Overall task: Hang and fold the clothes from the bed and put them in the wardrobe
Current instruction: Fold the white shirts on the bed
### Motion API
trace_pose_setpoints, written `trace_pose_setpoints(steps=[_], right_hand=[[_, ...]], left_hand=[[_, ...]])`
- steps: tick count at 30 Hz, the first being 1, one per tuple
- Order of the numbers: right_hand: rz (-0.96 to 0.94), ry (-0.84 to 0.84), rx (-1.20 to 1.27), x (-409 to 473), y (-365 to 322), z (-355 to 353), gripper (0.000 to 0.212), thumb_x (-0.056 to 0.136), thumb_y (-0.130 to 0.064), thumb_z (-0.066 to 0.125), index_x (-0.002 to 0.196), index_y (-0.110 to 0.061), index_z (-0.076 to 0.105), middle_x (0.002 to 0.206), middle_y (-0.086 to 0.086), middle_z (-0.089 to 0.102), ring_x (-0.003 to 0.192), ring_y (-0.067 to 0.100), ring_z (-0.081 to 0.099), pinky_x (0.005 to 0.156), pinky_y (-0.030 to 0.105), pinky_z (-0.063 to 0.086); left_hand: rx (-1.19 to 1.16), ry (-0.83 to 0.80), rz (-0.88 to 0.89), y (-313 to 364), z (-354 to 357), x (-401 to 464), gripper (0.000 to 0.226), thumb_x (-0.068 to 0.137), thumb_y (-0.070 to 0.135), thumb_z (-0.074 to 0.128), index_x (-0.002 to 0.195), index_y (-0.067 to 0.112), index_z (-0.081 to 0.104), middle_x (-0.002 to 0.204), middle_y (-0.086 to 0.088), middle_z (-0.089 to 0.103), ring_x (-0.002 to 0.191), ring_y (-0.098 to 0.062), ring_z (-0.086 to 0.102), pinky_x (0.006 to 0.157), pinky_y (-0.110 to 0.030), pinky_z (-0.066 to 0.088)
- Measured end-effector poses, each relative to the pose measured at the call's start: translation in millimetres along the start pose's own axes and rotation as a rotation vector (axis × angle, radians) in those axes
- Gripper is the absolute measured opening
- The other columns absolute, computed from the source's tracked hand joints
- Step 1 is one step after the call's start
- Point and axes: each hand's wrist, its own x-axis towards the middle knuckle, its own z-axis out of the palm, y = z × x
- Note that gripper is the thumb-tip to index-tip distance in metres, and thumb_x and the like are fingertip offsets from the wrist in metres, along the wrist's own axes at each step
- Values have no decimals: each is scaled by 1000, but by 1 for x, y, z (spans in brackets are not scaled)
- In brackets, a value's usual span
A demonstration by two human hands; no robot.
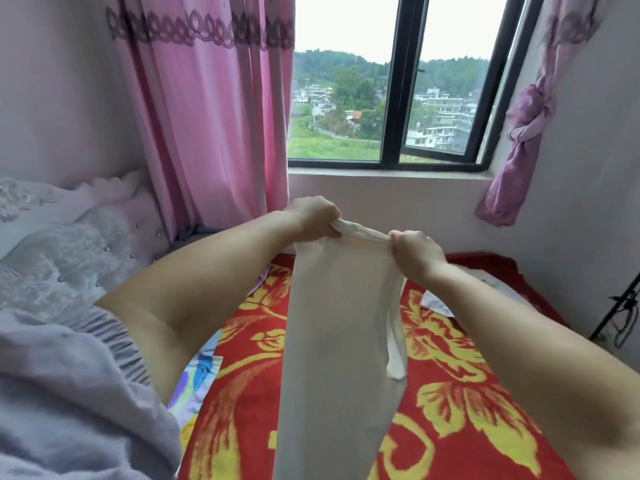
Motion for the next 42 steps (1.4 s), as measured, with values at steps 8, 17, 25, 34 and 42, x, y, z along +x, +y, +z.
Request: trace_pose_setpoints(steps=[8, 17, 25, 34, 42], right_hand=[[-10, 319, 98, 72, 0, -63, 28, 91, 10, 32, 107, 0, 51, 103, 20, 55, 91, 36, 59, 78, 41, 49], [-138, 279, 135, 18, 8, -25, 17, 89, -5, 46, 89, -1, 62, 85, 15, 62, 79, 35, 59, 70, 41, 50], [-108, -489, 20, -181, -21, 266, 16, 91, -11, 44, 100, -12, 58, 100, 9, 59, 93, 34, 62, 71, 40, 49], [-252, -1015, 11, -382, -55, 424, 23, 89, -15, 44, 103, -20, 62, 107, 4, 62, 100, 28, 60, 85, 32, 37], [-138, -1479, 387, -389, -53, 408, 28, 76, -5, 46, 59, -17, 28, 58, 1, 33, 52, 17, 29, 51, 34, 21]], left_hand=[[55, 448, 42, -30, -48, 38, 28, 99, 33, 46, 78, 15, 51, 63, 3, 44, 63, -20, 48, 61, -30, 35], [-124, 401, 200, -24, 28, -22, 30, 95, 34, 55, 110, 10, 65, 85, -14, 69, 76, -33, 66, 64, -37, 46], [-99, -295, 347, 7, 321, -178, 20, 90, 10, 52, 107, 16, 61, 90, -7, 65, 82, -30, 66, 52, -35, 39], [-198, -977, 430, 80, 509, -342, 26, 90, 2, 43, 110, 9, 58, 113, -12, 61, 107, -33, 55, 83, -39, 41], [-549, -1609, 226, 89, 496, -334, 8, 87, 16, 57, 87, 8, 58, 74, -2, 51, 73, -22, 48, 59, -30, 33]])
